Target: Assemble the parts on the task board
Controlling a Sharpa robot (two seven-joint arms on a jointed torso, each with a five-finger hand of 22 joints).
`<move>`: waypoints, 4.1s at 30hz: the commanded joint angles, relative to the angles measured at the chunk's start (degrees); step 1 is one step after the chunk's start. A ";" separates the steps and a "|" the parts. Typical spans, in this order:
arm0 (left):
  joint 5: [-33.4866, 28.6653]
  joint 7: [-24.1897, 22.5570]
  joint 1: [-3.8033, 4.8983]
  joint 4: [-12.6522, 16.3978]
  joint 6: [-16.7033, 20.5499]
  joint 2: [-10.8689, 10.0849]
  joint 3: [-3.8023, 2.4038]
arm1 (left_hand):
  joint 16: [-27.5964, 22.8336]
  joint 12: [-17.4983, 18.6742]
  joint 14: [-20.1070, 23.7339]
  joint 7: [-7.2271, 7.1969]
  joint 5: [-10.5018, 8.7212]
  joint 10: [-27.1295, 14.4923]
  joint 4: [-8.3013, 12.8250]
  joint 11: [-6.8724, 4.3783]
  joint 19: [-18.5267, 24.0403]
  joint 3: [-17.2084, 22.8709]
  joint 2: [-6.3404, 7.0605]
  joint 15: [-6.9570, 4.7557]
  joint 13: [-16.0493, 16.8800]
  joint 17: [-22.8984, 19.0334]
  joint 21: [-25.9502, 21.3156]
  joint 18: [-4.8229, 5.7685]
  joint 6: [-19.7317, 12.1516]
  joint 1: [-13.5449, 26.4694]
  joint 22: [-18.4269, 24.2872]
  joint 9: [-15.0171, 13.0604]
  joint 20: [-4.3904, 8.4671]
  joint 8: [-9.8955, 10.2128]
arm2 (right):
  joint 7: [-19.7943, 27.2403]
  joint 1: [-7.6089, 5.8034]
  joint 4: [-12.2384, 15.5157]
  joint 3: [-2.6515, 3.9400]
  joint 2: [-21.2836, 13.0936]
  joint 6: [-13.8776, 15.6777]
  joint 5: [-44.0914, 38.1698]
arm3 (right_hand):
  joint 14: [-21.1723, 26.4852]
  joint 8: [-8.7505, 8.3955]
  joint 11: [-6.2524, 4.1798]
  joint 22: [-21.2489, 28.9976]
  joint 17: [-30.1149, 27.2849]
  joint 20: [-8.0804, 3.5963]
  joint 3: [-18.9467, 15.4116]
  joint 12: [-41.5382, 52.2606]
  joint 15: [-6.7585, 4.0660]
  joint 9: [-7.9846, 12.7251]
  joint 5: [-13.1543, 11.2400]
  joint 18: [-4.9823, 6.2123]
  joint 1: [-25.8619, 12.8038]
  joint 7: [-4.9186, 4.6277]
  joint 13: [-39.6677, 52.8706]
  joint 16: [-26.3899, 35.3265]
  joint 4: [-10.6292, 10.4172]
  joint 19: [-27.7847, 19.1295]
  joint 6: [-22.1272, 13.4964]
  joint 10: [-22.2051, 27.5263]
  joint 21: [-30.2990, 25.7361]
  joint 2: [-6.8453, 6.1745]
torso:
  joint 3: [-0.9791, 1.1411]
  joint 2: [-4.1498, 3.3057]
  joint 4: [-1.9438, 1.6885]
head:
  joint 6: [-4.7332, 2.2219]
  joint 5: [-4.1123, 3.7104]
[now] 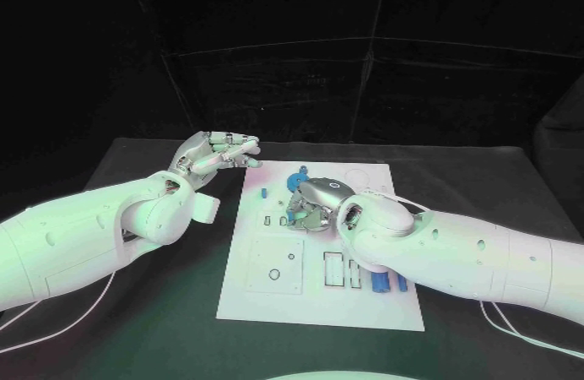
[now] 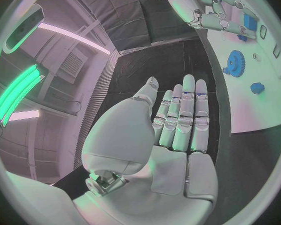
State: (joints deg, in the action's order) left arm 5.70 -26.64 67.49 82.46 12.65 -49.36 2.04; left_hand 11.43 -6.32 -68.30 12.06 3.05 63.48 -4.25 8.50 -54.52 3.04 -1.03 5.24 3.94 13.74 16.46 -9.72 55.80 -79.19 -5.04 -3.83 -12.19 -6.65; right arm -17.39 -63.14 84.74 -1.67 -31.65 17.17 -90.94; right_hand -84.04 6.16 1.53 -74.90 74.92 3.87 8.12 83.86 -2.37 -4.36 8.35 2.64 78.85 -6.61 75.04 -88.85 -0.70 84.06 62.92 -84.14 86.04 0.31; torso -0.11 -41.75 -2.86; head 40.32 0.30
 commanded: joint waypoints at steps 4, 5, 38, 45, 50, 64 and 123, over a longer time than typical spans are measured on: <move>-0.21 -0.36 0.10 0.02 -0.70 0.04 -0.05 | -0.22 0.26 -0.03 0.07 -0.18 0.44 0.33 0.04 -0.49 -0.10 -0.42 0.24 -0.07 0.09 -0.40 -0.85 0.33 -0.03 0.09 0.03 0.04 0.29 | -0.81 0.35 0.18 -0.45 -0.15 -4.09 -0.60 | -5.27 -0.27 0.36 -5.58 11.95 0.03 0.21 -0.53 0.17 0.15 -0.40 -0.65 -1.24 -0.07 9.83 0.17 -0.10 1.65 0.27 -1.87 0.01 -0.75 | -0.01 -0.01 -0.02 | 0.05 -0.14; -0.21 -0.36 0.10 0.02 -0.71 0.04 -0.05 | -0.22 0.26 -0.03 0.07 -0.18 0.44 0.33 0.04 -0.49 -0.10 -0.42 0.24 -0.07 0.09 -0.40 -0.85 0.33 -0.03 0.09 0.03 0.04 0.29 | -0.86 0.35 0.25 -0.46 -0.18 -4.17 -0.67 | -5.28 -0.30 0.38 -5.58 11.96 0.05 0.19 -0.55 0.19 0.16 -0.38 -0.65 -1.34 -0.09 9.81 0.17 -0.12 1.65 0.25 -1.86 0.01 -0.84 | -0.01 -0.01 -0.01 | 0.06 -0.18; -0.21 -0.27 0.10 -0.03 -0.74 -0.06 -0.05 | -0.39 0.42 -0.05 0.10 -0.19 0.50 0.50 0.05 -0.53 -0.01 -0.40 0.24 -0.08 0.18 -0.49 -0.85 0.36 -0.03 0.17 0.05 0.04 0.41 | -3.45 0.41 0.92 -0.47 -0.18 3.88 -2.40 | -5.05 -2.52 2.02 -5.00 11.01 1.32 -3.75 -4.66 1.58 0.59 0.22 -0.54 -6.89 -1.87 6.71 0.66 -3.04 1.41 -6.03 0.87 -0.36 -5.91 | -0.01 -0.04 -0.02 | -0.06 -0.61; -0.21 -0.25 0.09 -0.08 -0.66 -0.03 -0.05 | -0.29 0.43 -0.51 0.02 -0.18 0.80 0.59 -0.05 -0.80 0.09 -0.48 0.10 -0.05 0.36 -0.42 -0.89 0.59 0.01 0.18 0.02 0.12 0.41 | 0.22 0.55 2.59 -0.47 -1.15 12.26 -1.37 | -4.97 -2.13 2.59 -4.74 10.73 1.84 -7.24 -6.16 2.09 0.47 2.28 -0.48 -6.41 -2.45 5.31 0.85 -6.46 1.32 -8.49 2.12 -0.52 -7.59 | 0.08 0.01 0.01 | -0.28 -0.61; 0.63 1.35 0.08 -0.04 -0.22 -0.08 -0.05 | 2.29 -0.26 -5.87 -1.06 -0.10 3.97 0.84 -1.40 -4.69 0.29 -0.35 -1.60 0.36 2.39 1.44 -1.04 2.36 0.69 -0.51 -0.16 1.61 0.13 | 9.94 0.53 5.45 -0.42 -4.22 14.24 4.34 | -5.05 -1.91 2.57 -4.78 11.08 1.86 -7.62 -5.57 2.09 0.39 3.06 -0.48 -5.34 -2.43 5.67 0.69 -7.00 1.35 -8.44 1.77 -0.50 -7.15 | 0.04 0.14 0.05 | -0.38 -0.51; 21.17 27.98 1.70 1.52 -4.76 -0.58 -0.06 | 66.71 -11.96 -20.57 -7.26 0.04 20.36 -4.16 -8.05 -22.91 -4.36 1.33 -8.47 10.08 61.94 19.55 -0.64 10.20 10.07 -10.53 -2.24 9.57 -2.92 | 24.21 -7.42 9.28 -0.18 -17.09 7.30 33.35 | -4.83 -1.45 2.55 -4.03 10.32 1.90 -9.67 -6.05 2.09 0.29 6.32 -0.33 -3.94 -2.39 5.12 1.13 -7.37 0.94 -8.21 2.40 -0.93 -6.05 | 0.58 1.56 0.25 | -0.35 -0.27; 47.38 60.41 8.62 -8.42 -21.59 19.46 6.09 | 78.57 -59.47 -21.70 -9.85 -0.25 12.14 -11.28 -10.31 -30.48 -16.77 -3.15 -10.52 55.60 76.26 64.10 6.60 -2.11 12.21 -68.12 -25.35 11.28 -30.63 | 21.78 -10.84 3.31 0.04 -18.46 5.70 37.36 | -4.37 -1.05 2.33 -2.47 8.49 1.73 -10.24 -6.75 1.89 0.21 7.58 -0.01 -3.42 -2.17 4.47 2.11 -7.10 0.22 -7.77 2.85 -1.70 -4.97 | 1.03 2.52 0.24 | 1.81 0.47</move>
State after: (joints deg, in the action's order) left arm 52.71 33.69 76.02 74.12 -7.69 -29.99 8.13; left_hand 89.82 -65.51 -84.16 2.34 2.89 75.24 -15.88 -1.86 -84.01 -13.80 -4.01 -4.91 59.50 74.93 80.23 -3.95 54.04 -66.56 -73.10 -29.13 -1.35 -36.98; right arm 4.23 -73.85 88.01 -1.68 -50.18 23.30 -53.70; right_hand -84.05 4.93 3.89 -74.90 74.91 5.23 -1.87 77.32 -0.72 -4.08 15.53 2.65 75.36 -9.10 75.04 -86.99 -7.81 83.97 54.92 -81.57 84.69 -5.06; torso 0.92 -39.23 -2.60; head 42.07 0.75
